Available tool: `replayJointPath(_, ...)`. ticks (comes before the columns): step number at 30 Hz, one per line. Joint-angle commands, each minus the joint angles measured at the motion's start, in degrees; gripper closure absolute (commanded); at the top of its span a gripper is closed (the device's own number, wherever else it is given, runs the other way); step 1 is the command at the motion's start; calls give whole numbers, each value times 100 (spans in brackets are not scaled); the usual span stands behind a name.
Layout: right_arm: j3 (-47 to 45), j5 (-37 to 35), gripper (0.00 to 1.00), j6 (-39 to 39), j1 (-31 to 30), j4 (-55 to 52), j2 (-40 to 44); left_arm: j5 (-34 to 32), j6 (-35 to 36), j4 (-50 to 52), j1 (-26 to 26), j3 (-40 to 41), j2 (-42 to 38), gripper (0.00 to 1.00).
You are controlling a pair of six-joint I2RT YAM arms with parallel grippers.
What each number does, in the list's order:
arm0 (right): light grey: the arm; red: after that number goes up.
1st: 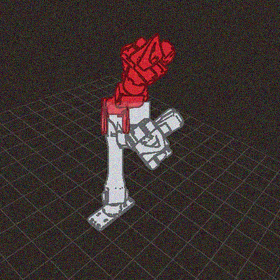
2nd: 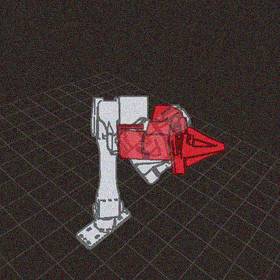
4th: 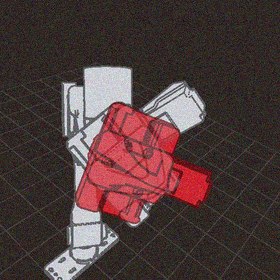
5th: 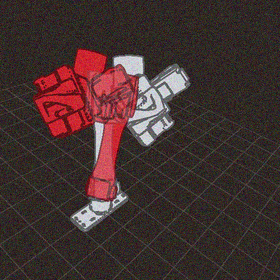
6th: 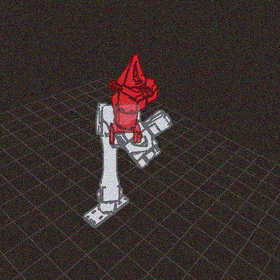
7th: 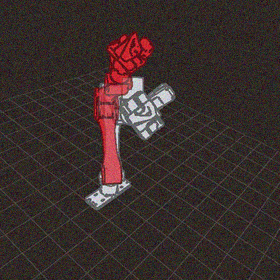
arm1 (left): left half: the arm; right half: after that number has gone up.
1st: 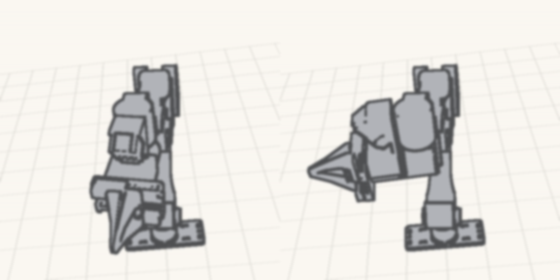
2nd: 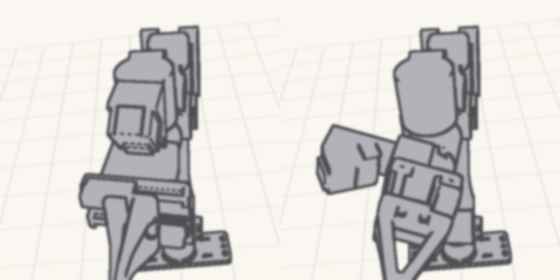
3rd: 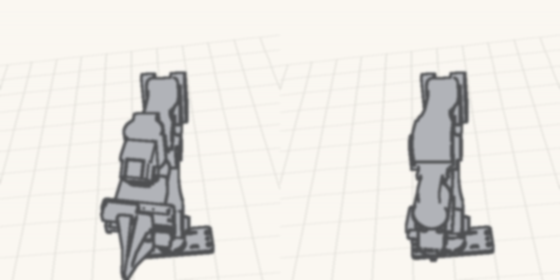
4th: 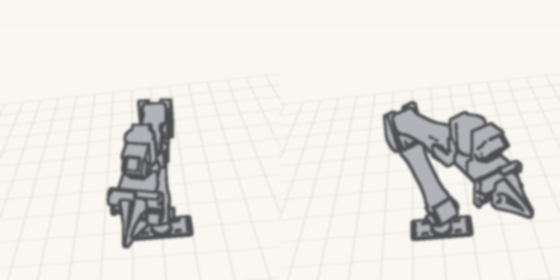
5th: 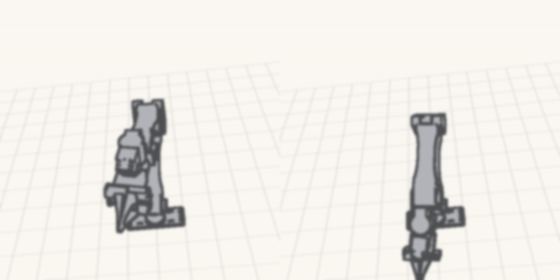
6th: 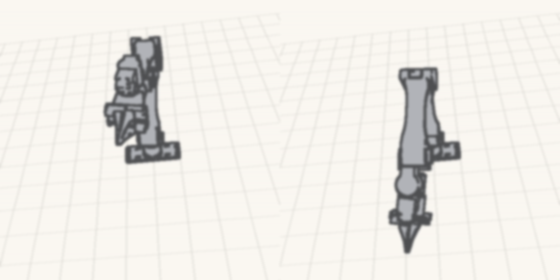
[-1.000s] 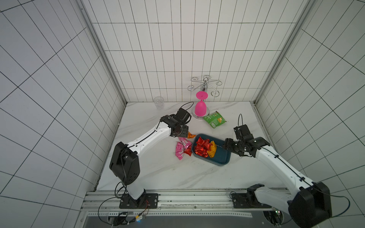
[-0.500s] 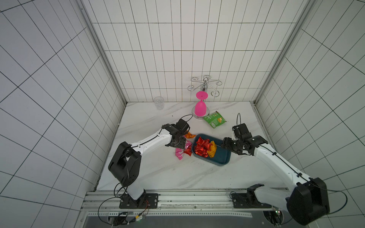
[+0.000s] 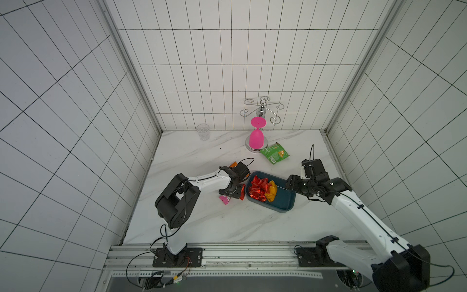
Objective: Put the tea bags into the storage box
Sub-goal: Pick up the tea bag from the center of the board.
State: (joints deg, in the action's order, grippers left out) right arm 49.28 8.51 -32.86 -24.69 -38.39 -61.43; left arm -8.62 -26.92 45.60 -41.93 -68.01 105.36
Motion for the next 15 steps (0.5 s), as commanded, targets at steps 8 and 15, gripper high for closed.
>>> replayJointPath(8, -29, -79, 33, 33, 44, -160, -130, -311, 105, -27, 35, 16, -180, 75)
replayJointPath(15, 62, -27, 33, 79, 45, -142, -252, -476, 191, 470, 71, -133, -716, 76)
